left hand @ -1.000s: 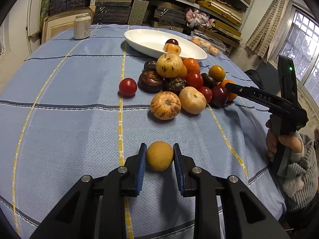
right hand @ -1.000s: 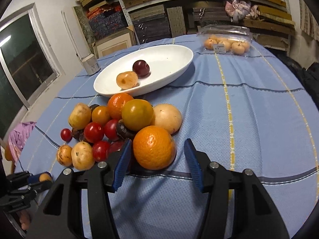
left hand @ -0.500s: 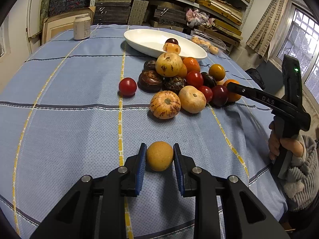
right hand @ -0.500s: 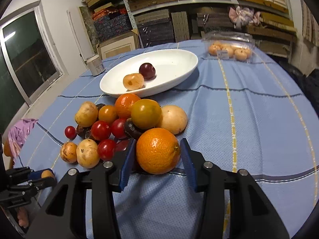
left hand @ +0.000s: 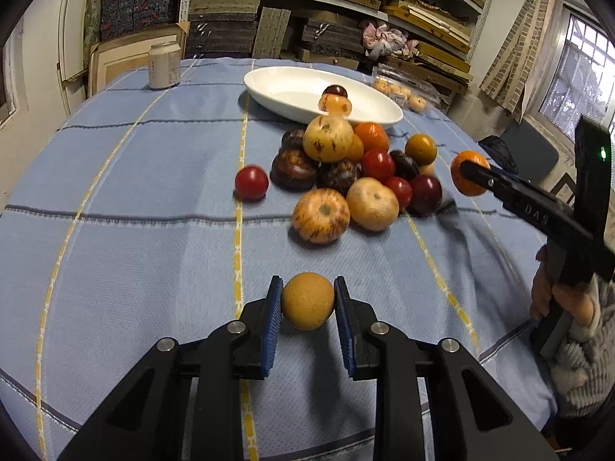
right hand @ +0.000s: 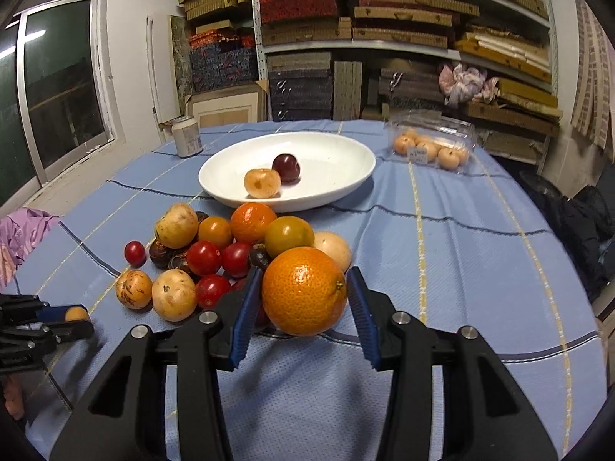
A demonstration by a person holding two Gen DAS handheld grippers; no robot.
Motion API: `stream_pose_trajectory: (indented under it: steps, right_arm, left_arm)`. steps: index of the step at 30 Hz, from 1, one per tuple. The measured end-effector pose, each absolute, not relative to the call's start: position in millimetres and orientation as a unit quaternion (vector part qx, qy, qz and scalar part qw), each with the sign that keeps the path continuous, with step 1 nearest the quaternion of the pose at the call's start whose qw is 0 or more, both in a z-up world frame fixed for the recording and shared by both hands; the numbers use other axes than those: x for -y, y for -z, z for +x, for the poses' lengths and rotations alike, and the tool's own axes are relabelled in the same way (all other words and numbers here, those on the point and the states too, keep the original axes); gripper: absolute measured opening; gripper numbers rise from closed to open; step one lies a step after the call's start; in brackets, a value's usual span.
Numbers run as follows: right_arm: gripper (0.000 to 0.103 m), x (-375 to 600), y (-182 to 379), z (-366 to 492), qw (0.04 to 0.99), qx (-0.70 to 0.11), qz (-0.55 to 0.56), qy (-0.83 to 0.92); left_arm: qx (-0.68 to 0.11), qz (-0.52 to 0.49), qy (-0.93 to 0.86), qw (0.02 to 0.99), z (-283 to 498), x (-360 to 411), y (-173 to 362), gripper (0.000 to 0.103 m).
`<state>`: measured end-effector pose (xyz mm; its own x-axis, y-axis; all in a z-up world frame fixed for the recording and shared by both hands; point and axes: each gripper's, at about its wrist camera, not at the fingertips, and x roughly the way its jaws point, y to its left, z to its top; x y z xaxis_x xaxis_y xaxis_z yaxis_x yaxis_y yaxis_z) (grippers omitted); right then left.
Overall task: Organize fruits
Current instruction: 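Place the orange and tan fruit into the white bowl, opening both tools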
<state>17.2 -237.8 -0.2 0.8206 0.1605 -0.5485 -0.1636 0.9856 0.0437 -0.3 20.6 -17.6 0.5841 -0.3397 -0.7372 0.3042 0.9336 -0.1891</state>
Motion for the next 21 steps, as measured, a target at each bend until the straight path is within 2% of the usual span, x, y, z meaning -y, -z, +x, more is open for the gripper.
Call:
stream_pose_trajectory:
  steps: [5,8,13,21]
  right_arm:
    - [0.045,247.7,-13.5,18.0,0.954,-0.28,0.029,-0.103]
    - [0.045,269.4,-41.4,37.3,0.945,-0.281,0.095,-0.135]
    - [0.045,276.6,-84.5,79.8,0.95,-0.261,0.106,-0.133]
    - [0.045,255.6,-57.4,185.5,0.931,-0.33,0.091,-0.127]
  left_arm:
    - [-0.397,-0.008,0.187,0.899,19.8,-12.3,-13.3,0.027]
    - [-0.373,0.012,0.188,0.908,43.3,-2.7,-40.7,0.027]
    - [-0.355,0.007,0.187,0.916,108.8,11.5,-73.4,0.027]
    - [-0.4,0.006,0.167,0.901,212.4,33.5,-44.6,0.027]
